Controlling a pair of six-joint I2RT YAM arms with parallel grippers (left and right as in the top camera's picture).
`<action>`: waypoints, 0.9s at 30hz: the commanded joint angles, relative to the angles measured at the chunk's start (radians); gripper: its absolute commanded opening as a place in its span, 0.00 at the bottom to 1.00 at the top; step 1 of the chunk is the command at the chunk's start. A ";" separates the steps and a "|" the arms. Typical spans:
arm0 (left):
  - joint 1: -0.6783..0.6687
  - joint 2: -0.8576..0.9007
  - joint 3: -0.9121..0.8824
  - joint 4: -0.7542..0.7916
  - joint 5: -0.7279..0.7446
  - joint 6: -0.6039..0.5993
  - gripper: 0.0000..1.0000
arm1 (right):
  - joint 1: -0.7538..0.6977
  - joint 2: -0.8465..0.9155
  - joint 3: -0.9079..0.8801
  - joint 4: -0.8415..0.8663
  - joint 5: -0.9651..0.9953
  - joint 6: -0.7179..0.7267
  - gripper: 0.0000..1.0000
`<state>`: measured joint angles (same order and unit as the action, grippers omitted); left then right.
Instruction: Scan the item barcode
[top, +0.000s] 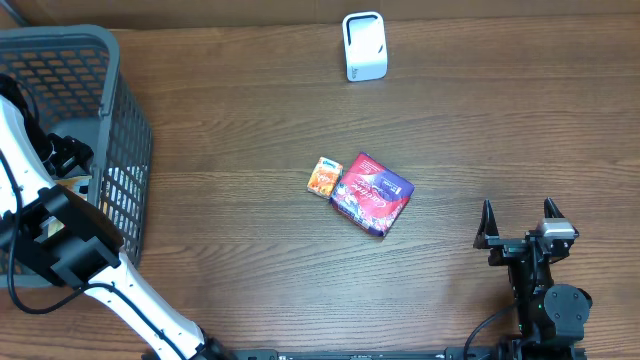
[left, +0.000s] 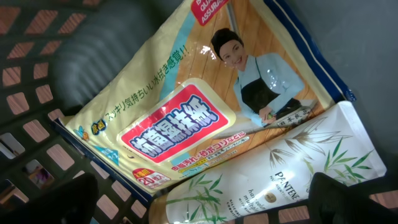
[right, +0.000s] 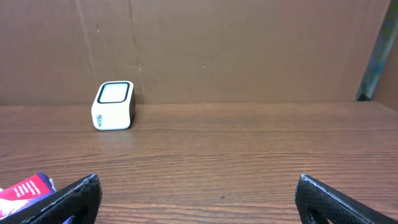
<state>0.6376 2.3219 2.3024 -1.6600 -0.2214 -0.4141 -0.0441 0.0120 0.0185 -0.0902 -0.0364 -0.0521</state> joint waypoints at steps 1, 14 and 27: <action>0.002 0.014 -0.019 0.000 -0.014 -0.030 1.00 | -0.001 -0.009 -0.010 0.007 0.006 0.002 1.00; 0.001 0.014 -0.155 0.059 0.031 -0.039 1.00 | -0.001 -0.009 -0.010 0.006 0.006 0.002 1.00; 0.001 0.014 -0.253 0.244 0.031 -0.035 1.00 | -0.001 -0.009 -0.010 0.006 0.006 0.002 1.00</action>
<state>0.6373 2.3219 2.0754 -1.4349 -0.1978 -0.4397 -0.0441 0.0120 0.0185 -0.0902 -0.0368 -0.0521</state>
